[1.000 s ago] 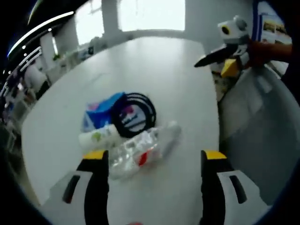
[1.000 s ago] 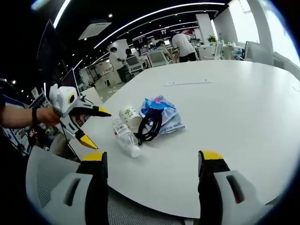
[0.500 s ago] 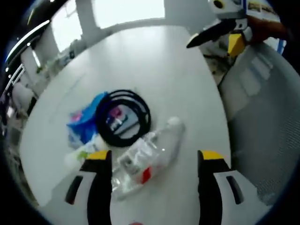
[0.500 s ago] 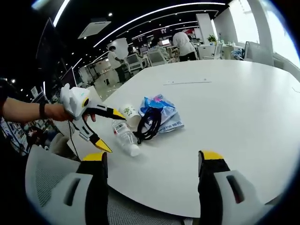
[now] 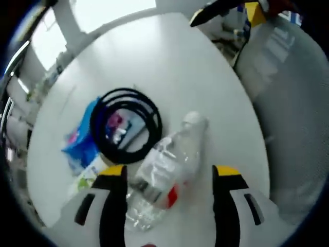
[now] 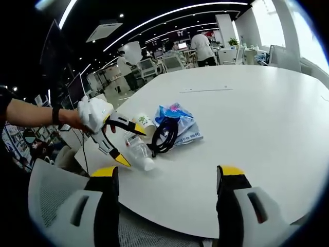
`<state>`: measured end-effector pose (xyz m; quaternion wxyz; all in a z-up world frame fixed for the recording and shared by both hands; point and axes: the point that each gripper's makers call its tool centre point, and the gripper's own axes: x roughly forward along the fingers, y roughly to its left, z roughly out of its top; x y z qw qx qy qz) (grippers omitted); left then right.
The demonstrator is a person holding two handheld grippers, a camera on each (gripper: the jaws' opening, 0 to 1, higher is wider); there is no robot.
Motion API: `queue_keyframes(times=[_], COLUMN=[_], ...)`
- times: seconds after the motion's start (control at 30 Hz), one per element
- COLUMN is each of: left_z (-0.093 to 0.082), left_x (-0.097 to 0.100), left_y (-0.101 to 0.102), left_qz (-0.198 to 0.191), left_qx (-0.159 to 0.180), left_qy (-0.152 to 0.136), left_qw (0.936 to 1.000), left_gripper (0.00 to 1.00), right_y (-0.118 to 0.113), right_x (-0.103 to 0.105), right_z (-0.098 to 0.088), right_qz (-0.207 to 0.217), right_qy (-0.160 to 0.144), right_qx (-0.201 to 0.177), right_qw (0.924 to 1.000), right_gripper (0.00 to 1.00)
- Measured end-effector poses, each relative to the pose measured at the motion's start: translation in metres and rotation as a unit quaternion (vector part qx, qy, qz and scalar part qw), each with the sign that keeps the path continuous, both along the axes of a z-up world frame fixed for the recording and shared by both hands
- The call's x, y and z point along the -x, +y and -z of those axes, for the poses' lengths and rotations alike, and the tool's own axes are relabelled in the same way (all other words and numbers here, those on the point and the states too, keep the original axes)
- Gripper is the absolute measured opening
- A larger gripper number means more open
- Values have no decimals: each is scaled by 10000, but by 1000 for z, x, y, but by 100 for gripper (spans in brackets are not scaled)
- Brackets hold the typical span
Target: Arrange the tabletop items into an orderly group along one side of the table until the central work area is clear of visible clutter.
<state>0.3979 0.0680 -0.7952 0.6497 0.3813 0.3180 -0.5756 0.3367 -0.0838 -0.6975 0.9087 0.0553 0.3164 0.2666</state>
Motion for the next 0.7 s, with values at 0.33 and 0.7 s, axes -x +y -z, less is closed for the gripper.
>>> queue_keyframes(times=[0.33, 0.7], left_z=[3, 17], left_x=[3, -4], left_y=[4, 14], left_qz=[515, 1395], left_qx=[-439, -1256], left_qy=[-84, -311], left_qw=[9977, 9817], left_gripper=[60, 55], right_y=[4, 11], right_x=[4, 9], right_z=[2, 4], right_qz=[-120, -308], right_qy=[32, 108], right_qx=[41, 68], right_qw=[9999, 9994], right_gripper=[77, 76])
